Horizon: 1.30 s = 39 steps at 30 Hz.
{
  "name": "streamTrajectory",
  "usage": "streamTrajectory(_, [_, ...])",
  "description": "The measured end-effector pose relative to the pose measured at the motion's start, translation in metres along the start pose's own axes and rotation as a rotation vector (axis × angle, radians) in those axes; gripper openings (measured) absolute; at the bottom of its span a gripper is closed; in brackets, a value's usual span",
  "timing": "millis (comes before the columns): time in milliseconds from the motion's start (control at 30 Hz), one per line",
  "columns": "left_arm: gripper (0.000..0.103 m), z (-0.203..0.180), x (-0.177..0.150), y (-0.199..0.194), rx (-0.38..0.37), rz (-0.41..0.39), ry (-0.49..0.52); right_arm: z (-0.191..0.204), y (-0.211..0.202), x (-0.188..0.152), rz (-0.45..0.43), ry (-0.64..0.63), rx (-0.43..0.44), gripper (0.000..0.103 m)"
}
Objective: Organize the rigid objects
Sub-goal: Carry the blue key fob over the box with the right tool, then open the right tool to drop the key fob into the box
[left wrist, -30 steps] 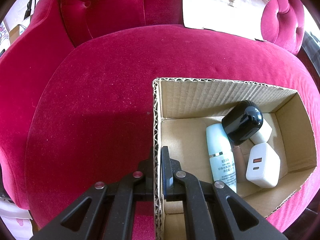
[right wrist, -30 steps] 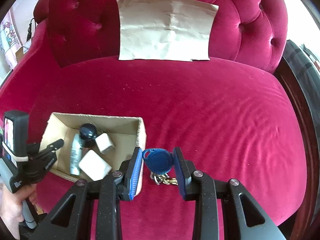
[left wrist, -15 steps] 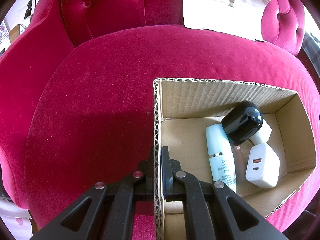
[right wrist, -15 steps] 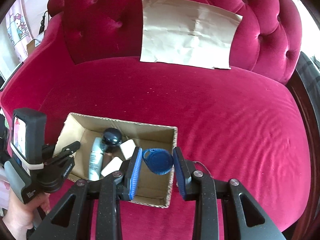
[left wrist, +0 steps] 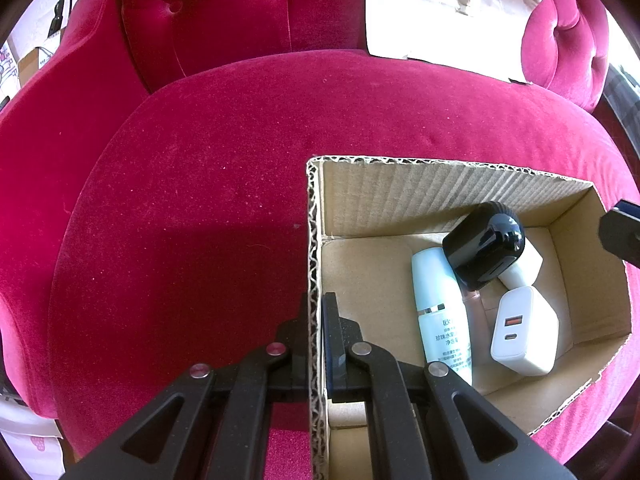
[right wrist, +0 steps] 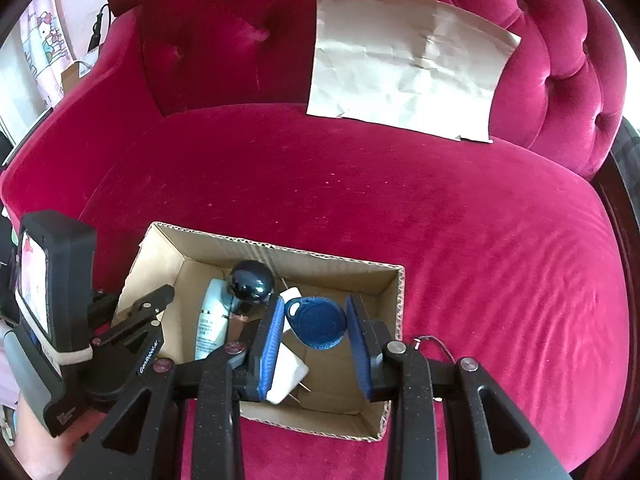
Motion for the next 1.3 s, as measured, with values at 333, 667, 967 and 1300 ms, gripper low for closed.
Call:
streamTrajectory(333, [0.004,0.0,0.0,0.0,-0.001,0.001,-0.004,0.014,0.017,0.005,0.023,-0.016,0.03,0.033])
streamTrajectory(667, [0.003,0.004,0.001,-0.001,-0.007,0.0,-0.011,0.028,0.027,0.008,0.03,-0.022,0.063,0.033])
streamTrajectory(967, [0.003,0.003,0.002,-0.001,-0.006,0.002,-0.009,0.031,0.028,0.011,0.022,-0.021,0.078,0.034])
streamTrajectory(1300, [0.003,0.003,0.002,-0.002,-0.004,-0.001,-0.01,0.023,0.025,0.011,0.01,-0.024,0.015,0.093])
Point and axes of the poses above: each gripper's, at about its wrist camera, not at the fingertips, and y roughly the way its jaws point, z to its left, x to its top, the point moved 7 cm from there along y, roughly the way its jaws point, and after that the axes turned 15 degrees about -y, right-handed, at the moved point
